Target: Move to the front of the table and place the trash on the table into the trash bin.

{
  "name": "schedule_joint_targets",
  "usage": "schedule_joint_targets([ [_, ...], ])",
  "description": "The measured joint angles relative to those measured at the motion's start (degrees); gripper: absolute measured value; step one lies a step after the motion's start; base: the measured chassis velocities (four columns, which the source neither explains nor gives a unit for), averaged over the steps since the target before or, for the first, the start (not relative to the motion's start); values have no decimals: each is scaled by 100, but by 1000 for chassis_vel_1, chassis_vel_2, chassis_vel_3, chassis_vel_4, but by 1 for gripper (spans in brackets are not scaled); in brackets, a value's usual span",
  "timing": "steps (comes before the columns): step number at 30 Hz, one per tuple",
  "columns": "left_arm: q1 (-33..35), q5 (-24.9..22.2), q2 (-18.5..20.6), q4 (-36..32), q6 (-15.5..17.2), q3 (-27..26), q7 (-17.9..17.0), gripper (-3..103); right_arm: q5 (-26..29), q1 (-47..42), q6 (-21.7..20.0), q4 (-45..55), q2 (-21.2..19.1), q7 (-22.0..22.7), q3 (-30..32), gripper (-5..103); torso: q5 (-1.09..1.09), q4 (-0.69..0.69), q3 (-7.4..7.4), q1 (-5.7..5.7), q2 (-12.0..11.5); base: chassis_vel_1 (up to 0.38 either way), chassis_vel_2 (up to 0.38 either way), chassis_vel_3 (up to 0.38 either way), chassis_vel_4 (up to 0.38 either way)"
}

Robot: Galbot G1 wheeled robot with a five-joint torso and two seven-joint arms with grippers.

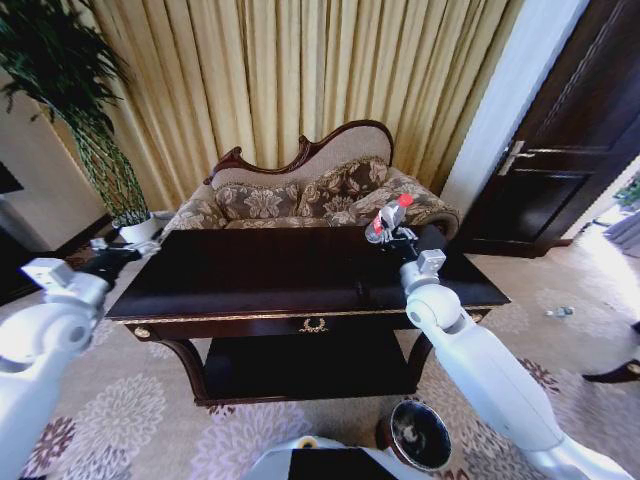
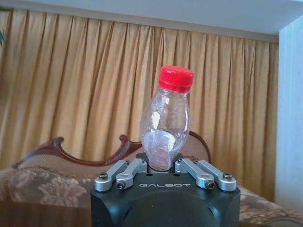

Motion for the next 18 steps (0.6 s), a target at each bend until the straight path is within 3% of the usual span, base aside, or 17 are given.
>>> schedule_joint_targets([
  [18,44,40,-126,-67,77,-27,-37,100,3,-306,-40,90,0,-148,217,21,1,0,1,0,0,10,-9,-11,8],
])
